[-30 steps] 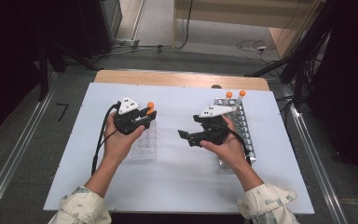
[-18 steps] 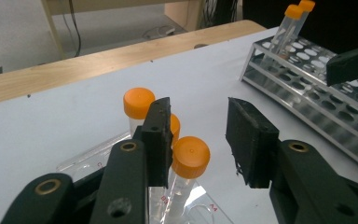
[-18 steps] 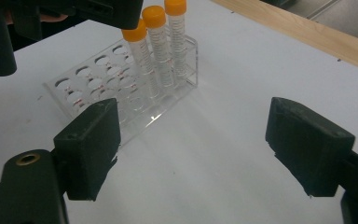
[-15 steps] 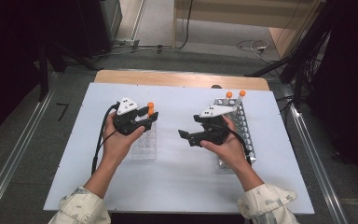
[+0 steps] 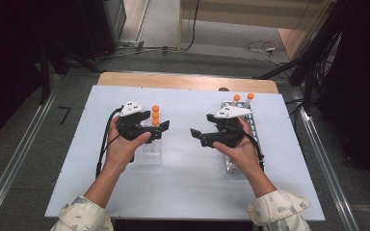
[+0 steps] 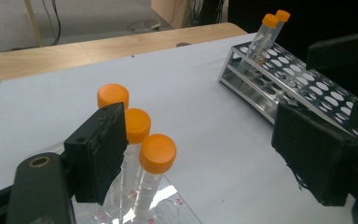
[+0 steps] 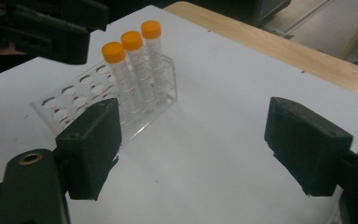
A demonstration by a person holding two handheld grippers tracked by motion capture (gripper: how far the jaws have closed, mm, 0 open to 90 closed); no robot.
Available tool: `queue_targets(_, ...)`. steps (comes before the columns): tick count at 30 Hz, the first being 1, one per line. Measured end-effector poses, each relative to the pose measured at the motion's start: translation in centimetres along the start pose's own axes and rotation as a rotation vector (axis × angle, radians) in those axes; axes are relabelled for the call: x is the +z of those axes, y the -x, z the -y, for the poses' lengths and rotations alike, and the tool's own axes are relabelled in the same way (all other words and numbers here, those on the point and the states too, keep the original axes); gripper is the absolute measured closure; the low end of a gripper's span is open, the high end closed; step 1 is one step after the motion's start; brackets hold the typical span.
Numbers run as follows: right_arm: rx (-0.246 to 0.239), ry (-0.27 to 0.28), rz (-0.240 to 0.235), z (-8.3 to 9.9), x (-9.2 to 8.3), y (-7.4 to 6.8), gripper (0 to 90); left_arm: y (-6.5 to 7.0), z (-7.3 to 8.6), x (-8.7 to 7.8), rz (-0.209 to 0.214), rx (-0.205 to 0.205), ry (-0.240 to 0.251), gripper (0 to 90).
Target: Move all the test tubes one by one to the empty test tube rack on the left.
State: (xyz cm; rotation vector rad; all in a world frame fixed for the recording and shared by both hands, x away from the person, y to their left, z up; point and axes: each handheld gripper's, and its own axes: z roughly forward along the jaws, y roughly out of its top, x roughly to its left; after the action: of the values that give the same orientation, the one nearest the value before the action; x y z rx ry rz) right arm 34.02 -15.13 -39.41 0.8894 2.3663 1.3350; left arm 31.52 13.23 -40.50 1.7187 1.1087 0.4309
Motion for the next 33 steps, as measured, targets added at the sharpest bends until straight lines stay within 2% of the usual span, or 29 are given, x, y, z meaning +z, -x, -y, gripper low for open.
queue_targets(5,0.013,0.015,0.036,-0.2,-1.3,1.3,17.2,0.5,-0.1,-0.2,0.010,0.003,0.004,17.7)
queue_targets(7,0.032,0.026,0.053,-0.3,-1.9,2.1,17.2,0.7,-0.1,-0.2,0.012,0.003,0.014,17.0)
queue_targets(14,0.075,0.039,0.156,0.1,-3.5,5.1,17.3,1.4,-0.1,-0.2,0.030,0.018,0.022,15.8)
queue_targets(17,0.114,0.047,0.199,0.4,-3.9,6.7,17.5,1.7,-0.1,-0.2,0.036,0.024,0.025,15.7)
queue_targets(19,0.160,0.061,0.233,0.6,-4.1,7.9,18.3,1.8,-0.1,-0.3,0.038,0.026,0.025,15.7)
queue_targets(22,0.203,0.067,0.294,0.9,-4.2,9.5,18.8,2.0,-0.1,-0.3,0.042,0.033,0.025,15.7)
queue_targets(26,0.226,0.049,0.361,1.6,-3.7,11.2,18.8,2.1,-0.1,-0.4,0.050,0.031,0.031,15.6)
queue_targets(31,0.249,0.048,0.428,2.4,-3.2,13.2,20.4,2.1,0.1,-0.3,0.049,0.030,0.033,15.2)
queue_targets(33,0.261,0.053,0.436,2.6,-2.9,13.8,22.1,2.1,0.2,-0.2,0.052,0.030,0.032,15.1)
